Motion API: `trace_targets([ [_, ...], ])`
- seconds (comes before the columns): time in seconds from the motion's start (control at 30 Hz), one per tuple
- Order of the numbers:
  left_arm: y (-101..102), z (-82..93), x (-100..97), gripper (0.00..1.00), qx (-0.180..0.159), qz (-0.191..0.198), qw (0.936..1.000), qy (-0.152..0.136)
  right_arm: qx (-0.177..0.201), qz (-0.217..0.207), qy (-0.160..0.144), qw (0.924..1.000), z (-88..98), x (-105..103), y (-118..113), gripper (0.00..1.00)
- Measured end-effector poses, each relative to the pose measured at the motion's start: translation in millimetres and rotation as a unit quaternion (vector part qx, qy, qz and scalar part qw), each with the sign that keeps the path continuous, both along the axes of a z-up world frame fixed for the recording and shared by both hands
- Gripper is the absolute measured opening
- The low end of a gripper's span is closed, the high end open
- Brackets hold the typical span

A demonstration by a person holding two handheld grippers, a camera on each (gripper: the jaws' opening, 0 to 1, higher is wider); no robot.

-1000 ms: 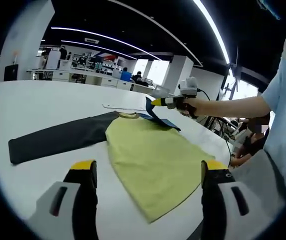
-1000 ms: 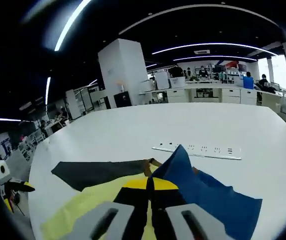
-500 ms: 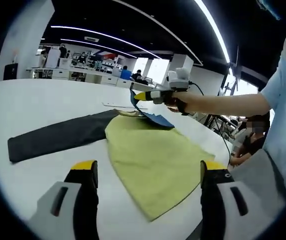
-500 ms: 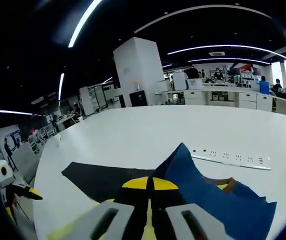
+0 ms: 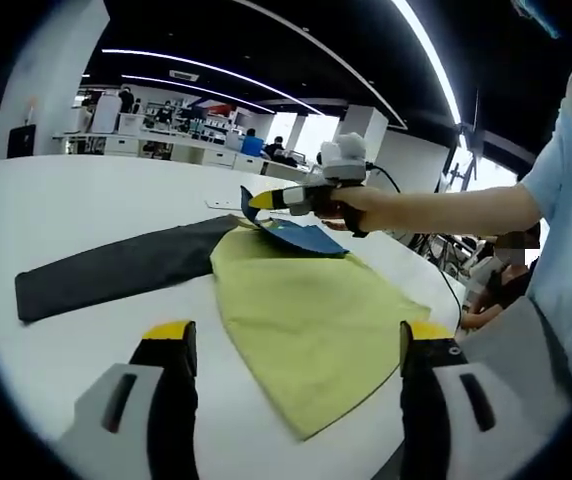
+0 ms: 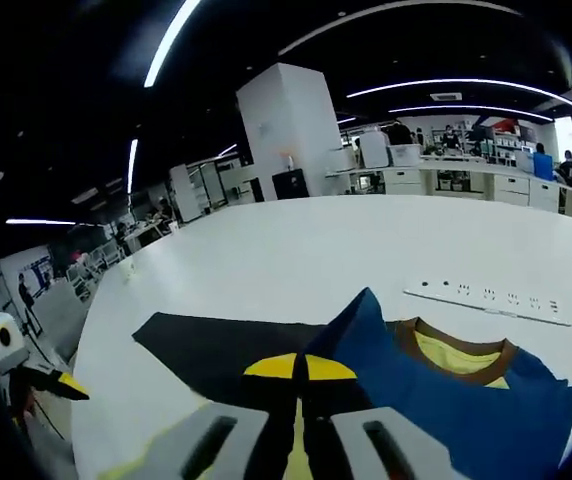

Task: Fold the garment on the visible template until the final outline fits inside the template.

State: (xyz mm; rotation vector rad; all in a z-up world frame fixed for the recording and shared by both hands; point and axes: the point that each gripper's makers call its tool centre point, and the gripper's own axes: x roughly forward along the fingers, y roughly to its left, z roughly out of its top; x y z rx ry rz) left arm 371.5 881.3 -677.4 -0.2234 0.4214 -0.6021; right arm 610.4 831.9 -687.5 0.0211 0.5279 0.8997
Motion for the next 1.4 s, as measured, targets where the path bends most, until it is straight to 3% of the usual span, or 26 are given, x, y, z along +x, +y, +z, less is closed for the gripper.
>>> trace_targets([
  [0.17,0.2,-0.6,-0.1,0.80,0.000,0.001,1.0000,0.001,-0.003,0.005,0.011,0.9999,-9.8,-5.0,6.7,0.00],
  [0.27,-0.5,-2.2,-0.4,0.80,0.002,-0.001,1.0000,0.003,-0.026,0.018,0.011,0.9994,-24.2,-10.4,10.0,0.00],
  [0.3,-0.8,-2.5,-0.4,0.80,0.003,-0.002,1.0000,0.003,-0.025,0.018,0.017,0.9994,-27.5,-11.0,10.8,0.00],
  [0.33,-1.1,-3.0,-0.4,0.80,0.004,-0.002,1.0000,0.004,-0.006,0.011,0.051,0.9986,-31.8,-15.4,14.5,0.00],
  [0.43,-1.8,-4.5,-0.1,0.80,0.005,-0.003,1.0000,0.005,-0.037,0.022,0.027,0.9987,-41.5,-11.6,14.7,0.00],
  [0.63,-0.3,-4.3,0.6,0.80,0.005,-0.002,1.0000,0.005,-0.035,0.024,0.049,0.9979,-55.2,-14.7,24.5,0.00],
  [1.03,2.7,-7.1,1.4,0.80,0.003,0.004,1.0000,0.007,-0.048,0.038,0.054,0.9967,-66.0,-13.4,28.6,0.00],
  [1.2,3.7,-8.4,1.2,0.80,0.002,0.006,1.0000,0.008,-0.017,0.034,0.071,0.9968,-60.3,-13.8,31.7,0.00],
  [1.4,2.8,-9.4,0.7,0.80,0.003,0.003,1.0000,0.008,-0.020,0.045,0.051,0.9975,-56.6,-15.0,32.3,0.13],
])
